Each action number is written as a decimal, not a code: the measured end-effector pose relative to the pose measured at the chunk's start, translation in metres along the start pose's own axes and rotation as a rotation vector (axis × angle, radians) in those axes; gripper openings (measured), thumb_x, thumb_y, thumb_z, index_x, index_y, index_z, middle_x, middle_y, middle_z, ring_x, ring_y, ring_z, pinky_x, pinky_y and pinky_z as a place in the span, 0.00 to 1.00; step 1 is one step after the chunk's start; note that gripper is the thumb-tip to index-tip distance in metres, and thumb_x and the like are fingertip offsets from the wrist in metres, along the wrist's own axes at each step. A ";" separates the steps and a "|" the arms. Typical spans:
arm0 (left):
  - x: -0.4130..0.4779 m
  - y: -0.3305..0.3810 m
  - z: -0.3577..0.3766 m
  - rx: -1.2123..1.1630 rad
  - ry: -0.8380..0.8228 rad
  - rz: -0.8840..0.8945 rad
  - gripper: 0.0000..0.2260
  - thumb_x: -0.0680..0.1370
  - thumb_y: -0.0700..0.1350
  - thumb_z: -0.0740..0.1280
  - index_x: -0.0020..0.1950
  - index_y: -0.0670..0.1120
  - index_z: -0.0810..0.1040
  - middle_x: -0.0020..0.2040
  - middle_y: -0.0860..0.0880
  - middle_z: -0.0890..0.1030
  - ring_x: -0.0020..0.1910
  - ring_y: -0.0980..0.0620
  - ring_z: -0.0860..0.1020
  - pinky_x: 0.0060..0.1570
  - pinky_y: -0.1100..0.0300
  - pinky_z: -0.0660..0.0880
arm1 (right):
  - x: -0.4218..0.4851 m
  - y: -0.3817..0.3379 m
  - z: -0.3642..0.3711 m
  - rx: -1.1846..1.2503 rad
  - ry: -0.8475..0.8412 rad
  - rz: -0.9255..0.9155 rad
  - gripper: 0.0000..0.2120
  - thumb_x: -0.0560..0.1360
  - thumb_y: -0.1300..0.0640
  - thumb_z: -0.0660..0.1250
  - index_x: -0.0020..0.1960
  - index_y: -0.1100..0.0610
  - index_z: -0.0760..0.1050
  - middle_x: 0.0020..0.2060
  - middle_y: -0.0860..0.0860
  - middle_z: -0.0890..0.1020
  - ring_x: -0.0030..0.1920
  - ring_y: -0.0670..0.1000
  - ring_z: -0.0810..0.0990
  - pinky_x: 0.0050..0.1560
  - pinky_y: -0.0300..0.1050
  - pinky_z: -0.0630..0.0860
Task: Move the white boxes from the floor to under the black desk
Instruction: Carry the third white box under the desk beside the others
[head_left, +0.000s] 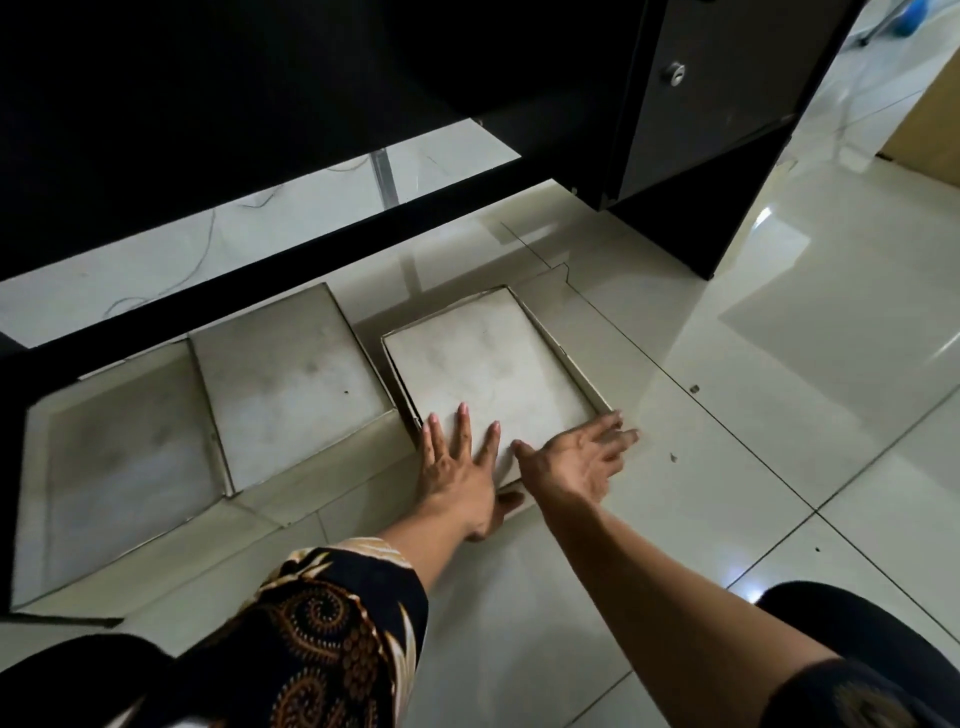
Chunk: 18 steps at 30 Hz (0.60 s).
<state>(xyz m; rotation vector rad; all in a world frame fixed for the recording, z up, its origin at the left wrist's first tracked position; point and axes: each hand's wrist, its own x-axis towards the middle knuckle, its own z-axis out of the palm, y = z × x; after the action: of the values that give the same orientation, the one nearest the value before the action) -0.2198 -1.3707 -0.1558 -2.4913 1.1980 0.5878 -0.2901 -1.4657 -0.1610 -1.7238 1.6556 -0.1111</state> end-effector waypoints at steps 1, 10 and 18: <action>0.003 0.000 -0.003 -0.005 -0.004 -0.013 0.42 0.79 0.63 0.58 0.78 0.54 0.29 0.75 0.38 0.25 0.72 0.27 0.28 0.73 0.34 0.32 | -0.001 -0.003 0.007 0.075 -0.036 0.015 0.65 0.69 0.46 0.79 0.78 0.62 0.29 0.79 0.65 0.40 0.74 0.67 0.61 0.67 0.56 0.68; 0.020 -0.044 -0.024 -0.198 0.085 -0.093 0.44 0.79 0.64 0.57 0.79 0.44 0.32 0.77 0.37 0.28 0.77 0.37 0.30 0.76 0.45 0.32 | 0.017 -0.041 0.050 0.198 -0.133 -0.005 0.66 0.69 0.54 0.78 0.75 0.56 0.22 0.79 0.63 0.47 0.65 0.66 0.76 0.64 0.53 0.74; 0.019 -0.065 -0.010 -0.403 0.168 -0.331 0.37 0.84 0.55 0.54 0.79 0.36 0.36 0.80 0.36 0.35 0.79 0.37 0.37 0.78 0.44 0.40 | 0.037 -0.104 0.096 0.173 -0.154 0.009 0.72 0.67 0.49 0.78 0.62 0.55 0.09 0.75 0.69 0.48 0.49 0.69 0.82 0.55 0.57 0.80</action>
<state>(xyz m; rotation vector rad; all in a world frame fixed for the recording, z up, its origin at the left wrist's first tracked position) -0.1557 -1.3490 -0.1492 -3.0451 0.7427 0.5834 -0.1464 -1.4676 -0.1894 -1.5556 1.4960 -0.1110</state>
